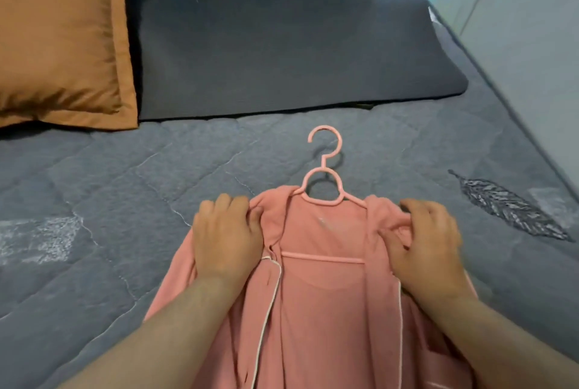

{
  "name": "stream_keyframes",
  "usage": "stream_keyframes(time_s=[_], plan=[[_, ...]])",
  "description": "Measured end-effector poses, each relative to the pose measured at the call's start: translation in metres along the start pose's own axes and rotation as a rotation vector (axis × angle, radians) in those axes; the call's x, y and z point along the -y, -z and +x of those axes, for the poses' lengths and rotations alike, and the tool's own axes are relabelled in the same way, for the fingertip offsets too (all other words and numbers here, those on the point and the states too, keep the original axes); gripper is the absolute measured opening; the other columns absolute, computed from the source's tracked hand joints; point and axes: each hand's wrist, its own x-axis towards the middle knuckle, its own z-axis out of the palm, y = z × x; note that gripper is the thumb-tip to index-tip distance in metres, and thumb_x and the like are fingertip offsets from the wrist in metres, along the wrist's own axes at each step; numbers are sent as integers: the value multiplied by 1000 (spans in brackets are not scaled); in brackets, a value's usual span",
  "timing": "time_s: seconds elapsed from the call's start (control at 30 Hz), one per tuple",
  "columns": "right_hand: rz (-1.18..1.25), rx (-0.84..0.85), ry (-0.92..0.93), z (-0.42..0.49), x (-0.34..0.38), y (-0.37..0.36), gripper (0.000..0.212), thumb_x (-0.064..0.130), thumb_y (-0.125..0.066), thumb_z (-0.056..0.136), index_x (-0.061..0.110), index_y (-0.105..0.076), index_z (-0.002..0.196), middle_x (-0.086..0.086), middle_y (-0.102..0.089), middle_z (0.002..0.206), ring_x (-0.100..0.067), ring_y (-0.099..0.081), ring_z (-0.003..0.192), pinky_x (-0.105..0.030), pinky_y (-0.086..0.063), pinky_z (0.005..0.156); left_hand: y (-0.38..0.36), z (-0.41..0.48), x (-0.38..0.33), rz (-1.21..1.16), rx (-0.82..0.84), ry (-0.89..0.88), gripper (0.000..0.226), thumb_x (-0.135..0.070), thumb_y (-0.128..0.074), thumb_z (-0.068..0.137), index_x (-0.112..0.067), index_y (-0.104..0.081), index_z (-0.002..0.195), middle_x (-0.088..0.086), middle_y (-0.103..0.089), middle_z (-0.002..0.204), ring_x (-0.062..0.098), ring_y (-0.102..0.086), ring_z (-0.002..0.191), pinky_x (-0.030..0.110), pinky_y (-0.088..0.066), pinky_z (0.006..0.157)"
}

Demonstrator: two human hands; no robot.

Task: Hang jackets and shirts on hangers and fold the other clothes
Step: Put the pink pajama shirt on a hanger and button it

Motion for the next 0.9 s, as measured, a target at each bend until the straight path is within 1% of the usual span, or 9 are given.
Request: stream_keyframes(time_s=[0.07, 0.13, 0.2, 0.3, 0.43, 0.57, 0.67, 0.8, 0.9], plan=[[-73, 41, 24, 2, 0, -4, 19, 41, -56, 80, 22, -58, 80, -5, -61, 79, -37, -57, 80, -38, -32, 66, -4, 2, 2, -22, -17, 0, 34, -41, -39, 86, -17, -55, 67, 6, -57, 73, 30, -45, 70, 39, -38, 62], [-102, 64, 46, 6, -1, -3, 23, 42, -50, 85, 23, -52, 72, -4, -60, 70, -37, -58, 71, -36, -27, 61, -3, 3, 2, -41, -17, 1, 35, -42, -37, 85, -18, -54, 66, 4, -56, 72, 30, -45, 69, 38, -38, 62], [-104, 50, 85, 15, 1, 0, 27, 42, -45, 87, 22, -50, 69, -5, -59, 66, -37, -57, 65, -36, -28, 58, 4, 4, 1, -58, 6, 9, 36, -43, -36, 85, -18, -56, 67, 5, -57, 72, 30, -46, 69, 38, -38, 62], [-104, -18, 102, 63, 5, 0, 26, 40, -46, 87, 20, -54, 73, -10, -59, 69, -38, -56, 67, -38, -33, 59, -2, 55, -7, -53, 2, -28, 40, -44, -35, 87, -15, -60, 73, 9, -60, 78, 34, -49, 73, 41, -38, 67], [-143, -30, 75, 145, 6, -22, 20, 29, -54, 91, 11, -61, 89, -18, -62, 83, -41, -56, 79, -40, -30, 66, -26, 140, -31, -46, -18, -30, 28, -32, -52, 93, -9, -60, 77, 15, -61, 85, 35, -47, 79, 38, -29, 67], [-194, -36, 83, 151, -7, -45, 32, 40, -39, 87, 14, -59, 88, -13, -61, 81, -39, -55, 77, -43, -37, 67, -51, 146, -29, 17, -26, -21, 25, -30, -54, 91, -11, -59, 76, 12, -59, 81, 32, -45, 75, 40, -34, 67], [-173, -18, 85, 156, -6, -43, 29, 39, -41, 86, 14, -57, 84, -13, -61, 80, -39, -55, 75, -41, -36, 66, -51, 149, -28, -15, -8, 19, 22, -31, -54, 91, -12, -58, 79, 10, -57, 85, 30, -43, 77, 42, -36, 70], [-203, 21, 46, 153, -1, -38, 33, 40, -37, 85, 12, -55, 82, -16, -61, 81, -40, -56, 75, -40, -33, 64, -39, 146, -33, -164, 55, 82, 21, -31, -52, 92, -11, -58, 93, 10, -57, 96, 32, -49, 90, 40, -37, 83], [-226, 61, 11, 151, 1, -32, 35, 40, -37, 88, 11, -56, 87, -18, -62, 89, -41, -57, 83, -44, -38, 70, -6, 122, -38, -404, 118, 109, 28, -24, -51, 94, -2, -57, 112, 17, -53, 122, 34, -45, 119, 31, -31, 101]])
